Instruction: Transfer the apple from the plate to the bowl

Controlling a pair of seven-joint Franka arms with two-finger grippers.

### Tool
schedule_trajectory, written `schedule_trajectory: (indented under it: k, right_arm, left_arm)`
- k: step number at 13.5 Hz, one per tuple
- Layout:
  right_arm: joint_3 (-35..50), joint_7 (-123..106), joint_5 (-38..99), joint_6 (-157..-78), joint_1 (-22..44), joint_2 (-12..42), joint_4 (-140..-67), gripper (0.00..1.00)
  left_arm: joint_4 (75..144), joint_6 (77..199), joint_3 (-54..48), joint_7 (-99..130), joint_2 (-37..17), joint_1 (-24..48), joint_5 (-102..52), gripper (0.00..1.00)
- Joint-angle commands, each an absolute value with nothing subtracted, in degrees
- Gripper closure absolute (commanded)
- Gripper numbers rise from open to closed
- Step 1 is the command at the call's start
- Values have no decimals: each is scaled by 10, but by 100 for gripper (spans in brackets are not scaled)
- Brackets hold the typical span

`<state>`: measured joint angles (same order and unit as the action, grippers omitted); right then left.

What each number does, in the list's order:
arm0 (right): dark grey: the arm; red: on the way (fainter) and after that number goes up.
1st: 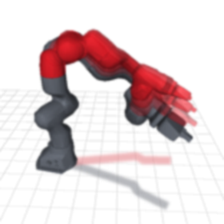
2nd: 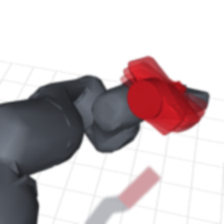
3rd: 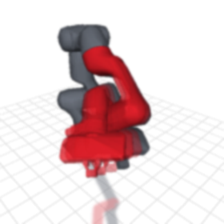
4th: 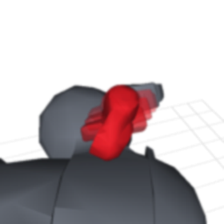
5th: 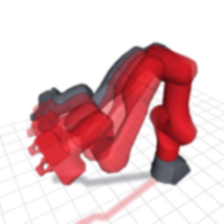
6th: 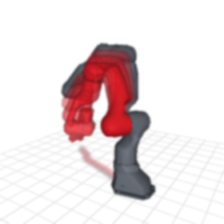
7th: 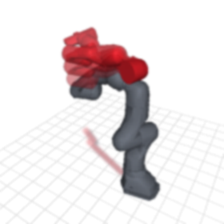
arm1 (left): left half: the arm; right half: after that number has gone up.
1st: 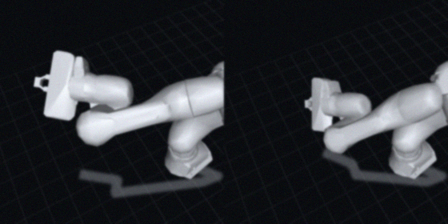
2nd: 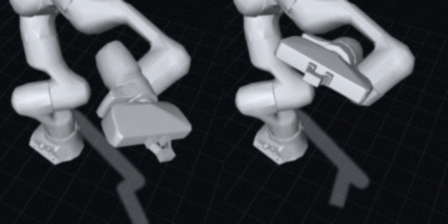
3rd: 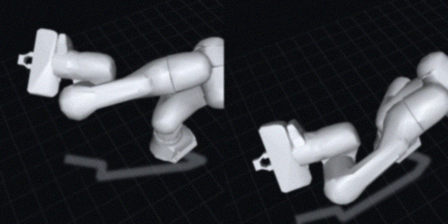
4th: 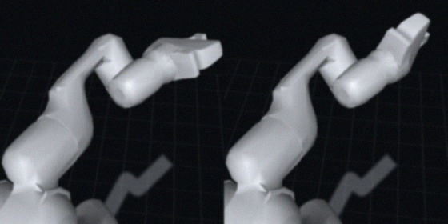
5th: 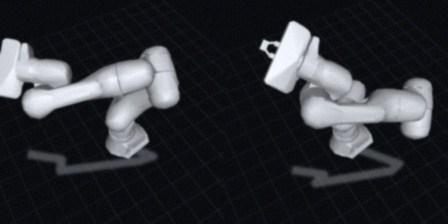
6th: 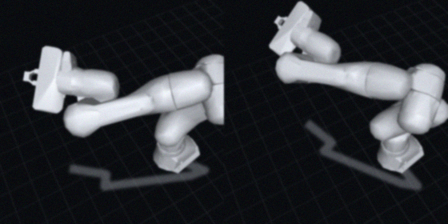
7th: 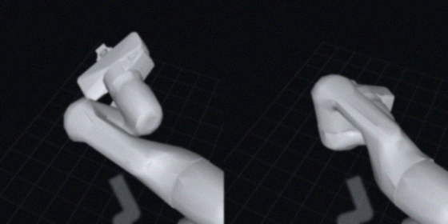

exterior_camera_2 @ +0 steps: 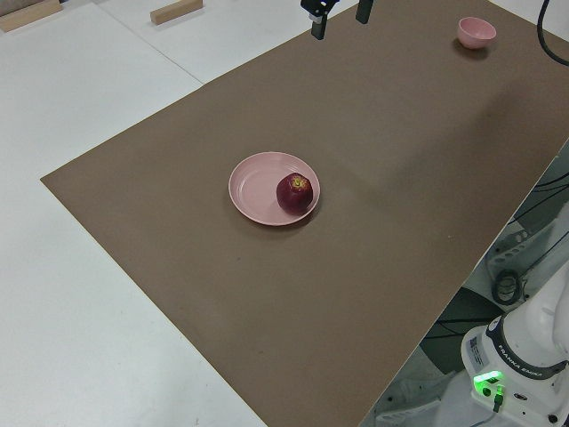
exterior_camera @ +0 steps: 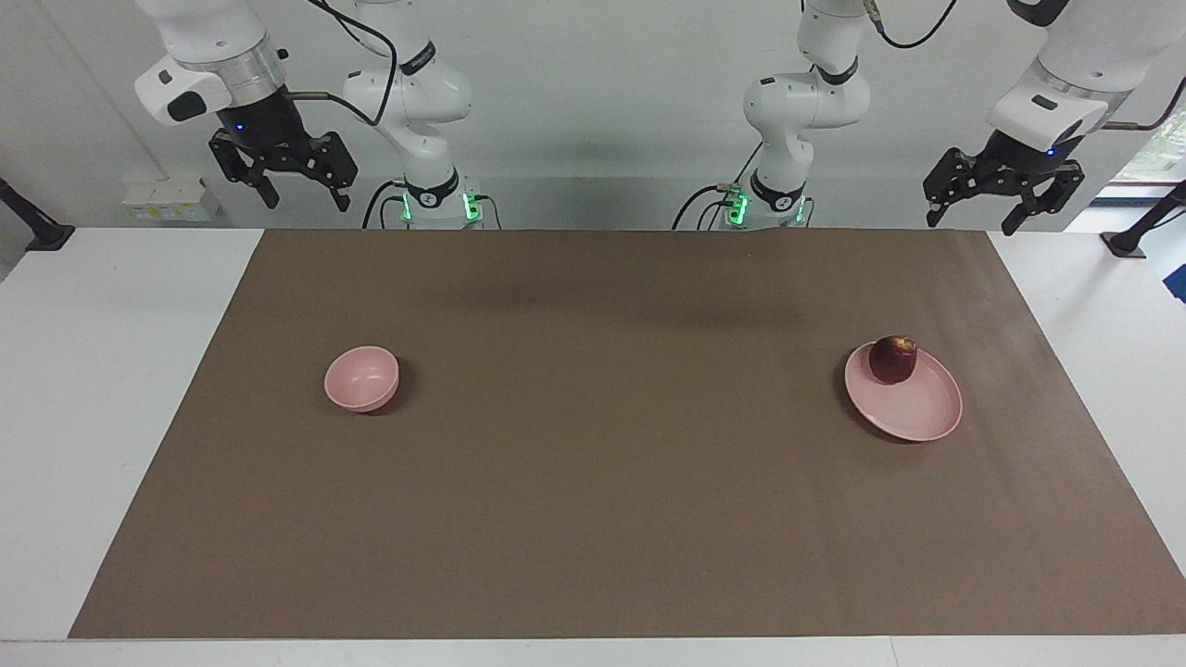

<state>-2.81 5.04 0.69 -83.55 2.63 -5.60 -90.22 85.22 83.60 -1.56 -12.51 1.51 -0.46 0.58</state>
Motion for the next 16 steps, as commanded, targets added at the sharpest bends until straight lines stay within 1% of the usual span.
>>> schedule_trajectory:
  k: [1,13,16]
  right_arm:
    - [-25,32,5,-851,22,-71,-923,0]
    - [-25,33,6,-853,24,-69,-929,0]
    - [-25,30,7,-863,24,-68,-931,0]
  left_arm:
    - [877,852,-15,-120,33,-2,14,0]
    - [876,852,-14,-124,33,-7,8,0]
    - [878,856,-14,-126,33,-8,8,0]
